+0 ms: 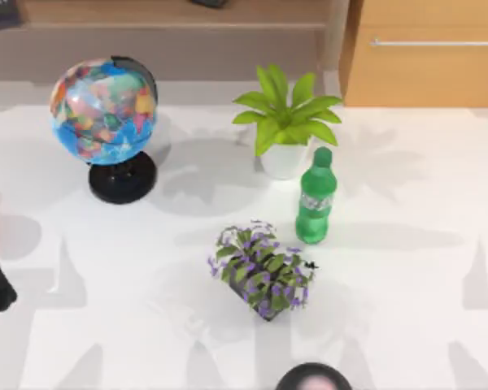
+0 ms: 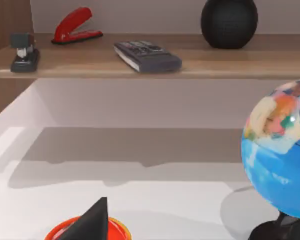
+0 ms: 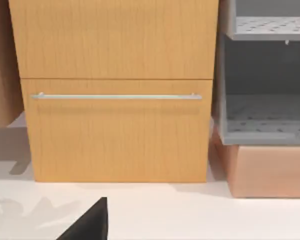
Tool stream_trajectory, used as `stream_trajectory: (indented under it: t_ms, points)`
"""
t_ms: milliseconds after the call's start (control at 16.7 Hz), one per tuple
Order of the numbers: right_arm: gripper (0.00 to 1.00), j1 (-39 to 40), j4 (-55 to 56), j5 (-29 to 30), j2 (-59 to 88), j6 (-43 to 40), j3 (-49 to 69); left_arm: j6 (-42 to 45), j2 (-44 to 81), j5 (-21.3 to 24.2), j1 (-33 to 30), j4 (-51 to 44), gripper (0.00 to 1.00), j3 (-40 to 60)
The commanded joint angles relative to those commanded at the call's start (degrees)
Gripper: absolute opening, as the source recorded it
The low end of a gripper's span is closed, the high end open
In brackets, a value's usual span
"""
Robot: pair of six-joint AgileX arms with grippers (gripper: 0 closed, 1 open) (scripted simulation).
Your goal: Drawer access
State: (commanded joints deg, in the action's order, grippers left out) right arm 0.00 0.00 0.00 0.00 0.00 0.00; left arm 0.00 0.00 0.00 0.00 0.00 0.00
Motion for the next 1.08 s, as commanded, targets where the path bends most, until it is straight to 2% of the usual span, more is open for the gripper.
stream_trajectory:
  t_ms: [180, 300, 900, 1080]
  points:
    - [1.00, -0.67, 0.50, -0.74, 0.74, -0.02, 0.72, 0.00, 0.00, 0.00, 0.00, 0.00, 1.00, 0.00]
    - [1.00, -3.50, 2.29, -3.84, 3.81, -0.03, 3.33, 0.00, 0.00, 0.00, 0.00, 0.00, 1.00, 0.00]
    - [1.00, -33.51, 17.98, -33.23, 42.12, 0.63, 26.79, 0.00, 0.00, 0.00, 0.00, 0.00, 1.00, 0.00]
    - [1.00, -40.41, 21.20, -40.10, 51.66, 0.91, 31.82, 0.00, 0.00, 0.00, 0.00, 0.00, 1.00, 0.00]
